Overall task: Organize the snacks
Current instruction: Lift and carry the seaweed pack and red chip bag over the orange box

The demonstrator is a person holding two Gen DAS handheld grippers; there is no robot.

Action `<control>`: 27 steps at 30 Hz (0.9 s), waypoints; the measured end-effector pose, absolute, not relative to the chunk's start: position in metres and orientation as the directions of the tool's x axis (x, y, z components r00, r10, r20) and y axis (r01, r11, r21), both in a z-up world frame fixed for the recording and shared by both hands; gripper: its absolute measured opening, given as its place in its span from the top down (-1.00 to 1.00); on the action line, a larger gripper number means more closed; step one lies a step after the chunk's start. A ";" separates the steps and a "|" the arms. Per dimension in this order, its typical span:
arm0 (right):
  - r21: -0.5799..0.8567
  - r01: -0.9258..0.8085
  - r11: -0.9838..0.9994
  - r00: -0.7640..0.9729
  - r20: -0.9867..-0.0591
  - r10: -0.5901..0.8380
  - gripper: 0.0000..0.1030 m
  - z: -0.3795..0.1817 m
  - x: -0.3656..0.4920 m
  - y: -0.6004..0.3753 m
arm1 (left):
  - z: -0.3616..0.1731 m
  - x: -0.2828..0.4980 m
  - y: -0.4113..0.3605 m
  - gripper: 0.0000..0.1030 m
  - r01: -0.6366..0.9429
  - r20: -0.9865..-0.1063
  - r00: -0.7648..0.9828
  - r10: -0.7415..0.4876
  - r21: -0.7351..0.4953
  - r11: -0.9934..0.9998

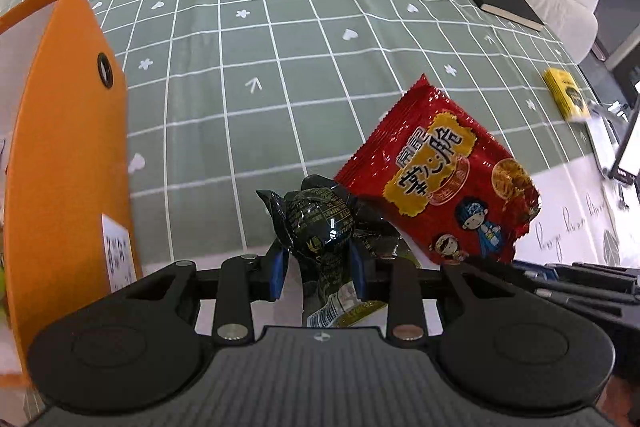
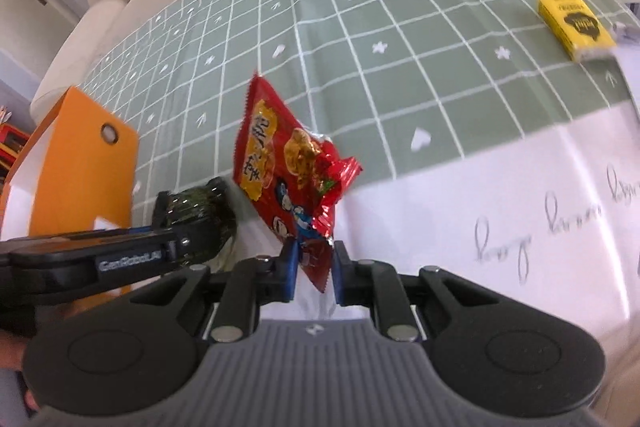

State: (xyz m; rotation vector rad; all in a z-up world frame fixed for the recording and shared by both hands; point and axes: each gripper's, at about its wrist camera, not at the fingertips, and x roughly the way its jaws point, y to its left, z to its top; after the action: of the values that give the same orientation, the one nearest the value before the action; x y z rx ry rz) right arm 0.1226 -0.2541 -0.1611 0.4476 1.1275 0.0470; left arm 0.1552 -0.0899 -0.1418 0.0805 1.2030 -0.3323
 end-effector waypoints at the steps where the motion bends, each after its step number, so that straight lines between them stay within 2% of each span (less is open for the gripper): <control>1: 0.356 0.175 0.918 0.436 -0.864 0.252 0.68 -0.161 0.119 -0.251 | -0.142 0.153 -0.091 0.31 0.299 -0.924 0.320 -0.209 -0.111 0.948; 4: 0.243 0.101 0.965 0.461 -0.871 0.172 0.48 -0.158 0.108 -0.240 | -0.140 0.144 -0.089 0.31 0.313 -0.921 0.334 -0.199 -0.091 0.945; 7: 0.158 0.022 0.987 0.492 -0.861 0.127 0.44 -0.156 0.103 -0.231 | -0.141 0.139 -0.088 0.31 0.318 -0.921 0.333 -0.202 -0.092 0.944; 9: 0.109 -0.018 0.994 0.504 -0.858 0.103 0.24 -0.156 0.099 -0.227 | -0.143 0.137 -0.085 0.31 0.318 -0.920 0.336 -0.202 -0.092 0.944; 11: 0.065 -0.054 0.996 0.522 -0.849 0.083 -0.17 -0.156 0.097 -0.226 | -0.144 0.137 -0.084 0.31 0.314 -0.919 0.339 -0.202 -0.091 0.945; 14: -0.046 -0.141 0.989 0.574 -0.818 0.044 -0.56 -0.154 0.093 -0.222 | -0.144 0.135 -0.080 0.30 0.305 -0.913 0.347 -0.214 -0.106 0.946; 18: -0.130 -0.243 0.961 0.623 -0.781 0.052 -0.74 -0.158 0.097 -0.222 | -0.148 0.136 -0.079 0.25 0.288 -0.912 0.344 -0.223 -0.124 0.950; 23: -0.106 -0.351 0.931 0.619 -0.772 0.146 -0.87 -0.164 0.109 -0.219 | -0.149 0.139 -0.076 -0.17 0.264 -0.907 0.351 -0.234 -0.144 0.954; 27: -0.107 -0.367 0.924 0.622 -0.767 0.158 -0.88 -0.171 0.117 -0.213 | -0.150 0.140 -0.075 -0.28 0.262 -0.899 0.361 -0.248 -0.157 0.952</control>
State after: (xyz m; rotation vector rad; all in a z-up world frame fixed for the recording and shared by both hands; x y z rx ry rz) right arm 0.1171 -0.2135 -0.1709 -0.2649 0.8496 0.3057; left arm 0.1396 -0.0753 -0.1503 0.0136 1.1551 -0.3286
